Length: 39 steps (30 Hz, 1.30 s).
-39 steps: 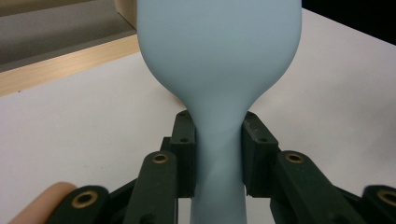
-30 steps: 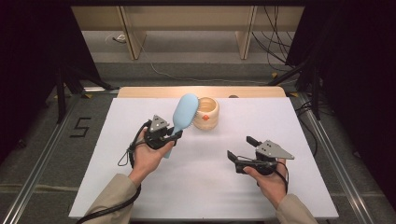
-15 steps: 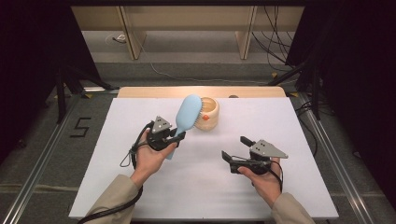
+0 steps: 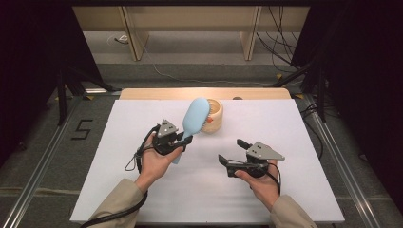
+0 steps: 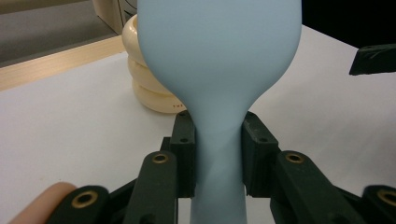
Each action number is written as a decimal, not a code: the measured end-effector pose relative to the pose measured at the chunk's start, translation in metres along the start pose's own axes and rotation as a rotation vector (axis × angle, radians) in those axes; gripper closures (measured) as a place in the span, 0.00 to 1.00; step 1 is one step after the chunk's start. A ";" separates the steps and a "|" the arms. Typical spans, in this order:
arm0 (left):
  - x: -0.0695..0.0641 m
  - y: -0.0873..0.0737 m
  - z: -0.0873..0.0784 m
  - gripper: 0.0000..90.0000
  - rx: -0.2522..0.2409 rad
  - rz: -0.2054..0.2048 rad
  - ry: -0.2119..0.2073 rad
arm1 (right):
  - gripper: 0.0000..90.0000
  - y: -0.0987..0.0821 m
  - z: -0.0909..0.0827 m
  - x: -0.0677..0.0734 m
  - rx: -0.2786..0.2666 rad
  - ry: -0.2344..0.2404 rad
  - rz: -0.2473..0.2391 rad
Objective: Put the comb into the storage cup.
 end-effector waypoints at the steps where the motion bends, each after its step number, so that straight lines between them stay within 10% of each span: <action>1: -0.001 0.000 0.000 0.77 -0.002 -0.002 -0.003 | 0.11 0.000 0.001 0.001 -0.001 0.005 0.002; 39: -0.020 0.001 0.002 0.77 -0.018 0.019 -0.059 | 0.12 0.007 0.031 0.026 0.011 0.074 0.007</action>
Point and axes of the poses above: each handheld gripper's, and its own axes: z roughly forward along the jaws, y roughly out of its top, x roughly to its left, the point moved 3 cm from there along z, roughly forward along the jaws, and after that the axes turned 7 degrees about x, right-handed, at the moved point
